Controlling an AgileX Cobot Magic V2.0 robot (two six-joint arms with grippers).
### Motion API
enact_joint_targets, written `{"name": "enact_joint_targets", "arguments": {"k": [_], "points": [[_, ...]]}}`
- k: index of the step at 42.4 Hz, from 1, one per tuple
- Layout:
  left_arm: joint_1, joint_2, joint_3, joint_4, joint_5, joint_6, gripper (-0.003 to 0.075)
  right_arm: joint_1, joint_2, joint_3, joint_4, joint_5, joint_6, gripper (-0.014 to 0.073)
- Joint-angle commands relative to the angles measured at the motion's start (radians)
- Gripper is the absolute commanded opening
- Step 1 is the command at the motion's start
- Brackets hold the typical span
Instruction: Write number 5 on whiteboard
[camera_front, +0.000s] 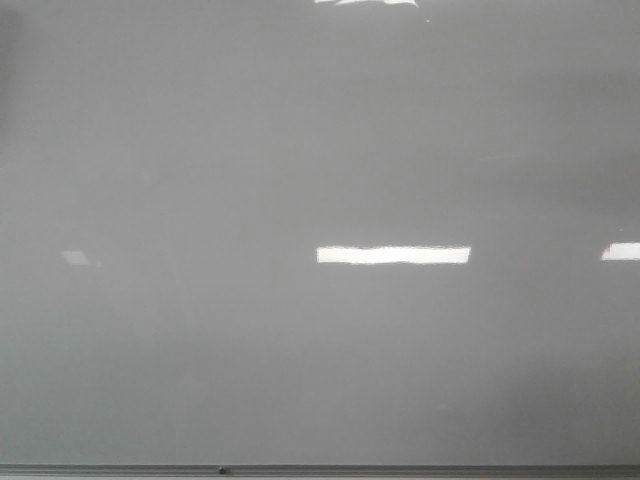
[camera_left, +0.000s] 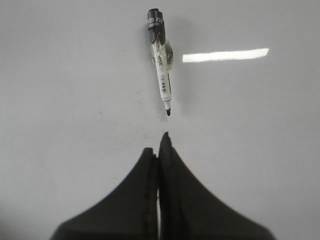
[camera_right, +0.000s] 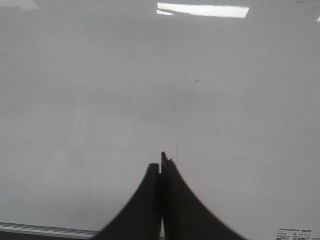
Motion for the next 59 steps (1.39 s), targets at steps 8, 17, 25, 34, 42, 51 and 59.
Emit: {"name": "enact_joint_targets", "arguments": {"k": [8,17,25,34,42,51,59], "points": [[-0.005,0.011,-0.027,-0.014,-0.074,-0.007,0.0339,-0.002,0.007,-0.034,0.003,-0.071,-0.024,0.0357],[-0.005,0.011,-0.027,-0.014,-0.076,-0.007,0.0549,-0.002,0.007,-0.034,0.003,-0.072,-0.024,0.0528],[-0.005,0.011,-0.027,-0.014,-0.076,-0.007,0.0545,-0.002,0.007,-0.034,0.003,-0.072,-0.024,0.0528],[-0.005,0.011,-0.036,-0.02,-0.076,-0.007,0.0545,-0.002,0.007,-0.034,0.003,-0.072,-0.024,0.0528],[-0.005,0.044,-0.088,-0.024,-0.076,-0.007,0.0545,-0.002,0.007,-0.034,0.003,-0.072,-0.024,0.0528],[-0.005,0.185,-0.152,-0.06,-0.091,-0.007,0.0545,-0.002,0.007,-0.034,0.003,-0.072,-0.024,0.0528],[-0.005,0.362,-0.199,-0.112,-0.119,-0.007,0.0545,-0.002,0.007,-0.034,0.003,-0.072,-0.024,0.0528]]}}
